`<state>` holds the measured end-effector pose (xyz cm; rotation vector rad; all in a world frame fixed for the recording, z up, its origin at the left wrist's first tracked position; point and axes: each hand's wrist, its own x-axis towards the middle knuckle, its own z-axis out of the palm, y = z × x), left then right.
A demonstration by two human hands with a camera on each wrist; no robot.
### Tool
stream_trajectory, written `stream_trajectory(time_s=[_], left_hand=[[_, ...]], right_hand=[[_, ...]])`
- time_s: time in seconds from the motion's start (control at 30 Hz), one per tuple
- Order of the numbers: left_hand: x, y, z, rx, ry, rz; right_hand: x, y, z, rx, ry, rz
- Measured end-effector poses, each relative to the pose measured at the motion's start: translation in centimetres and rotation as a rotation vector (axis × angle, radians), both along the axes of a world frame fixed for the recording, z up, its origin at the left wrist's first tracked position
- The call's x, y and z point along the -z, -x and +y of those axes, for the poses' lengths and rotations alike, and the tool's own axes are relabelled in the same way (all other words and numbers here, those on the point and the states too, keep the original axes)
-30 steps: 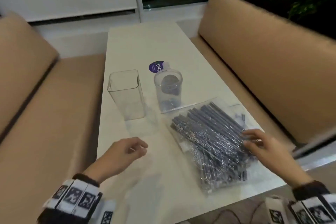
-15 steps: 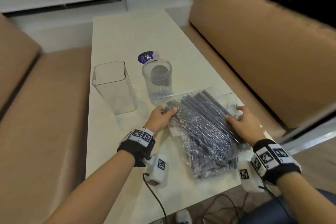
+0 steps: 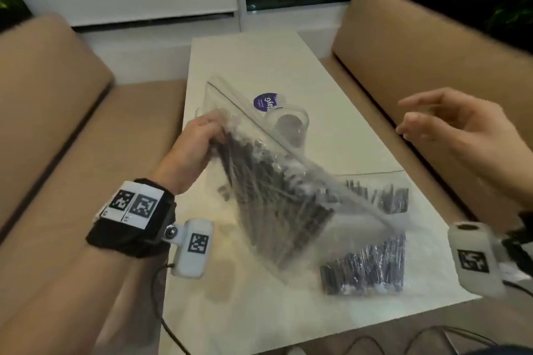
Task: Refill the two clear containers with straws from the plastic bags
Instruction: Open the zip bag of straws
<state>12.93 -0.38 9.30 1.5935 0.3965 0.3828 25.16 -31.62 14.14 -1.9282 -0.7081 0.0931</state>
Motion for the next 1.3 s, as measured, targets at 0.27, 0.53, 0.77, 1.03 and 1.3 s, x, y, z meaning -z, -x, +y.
stream_trajectory(time_s=[0.27, 0.53, 0.77, 1.03, 1.3], left_hand=[[-0.7, 2.0, -1.0, 0.143, -0.19, 0.107], [-1.7, 5.4, 1.9, -0.331, -0.31, -0.066], [-3.1, 6.5, 0.2, -0.237, -0.26, 0.01], [-3.6, 6.9, 0.6, -0.219, -0.161, 0.068], [-3.9, 6.8, 0.4, -0.201, -0.194, 0.048]], right_hand=[[1.1, 6.7, 14.1, -0.49, 0.146, 0.14], [2.7, 7.7, 18.1, -0.394, -0.087, 0.312], [2.0, 9.1, 19.3, -0.574, -0.076, 0.321], [1.6, 8.8, 19.5, -0.502, -0.157, 0.47], [1.0, 9.1, 20.1, -0.49, -0.089, 0.5]])
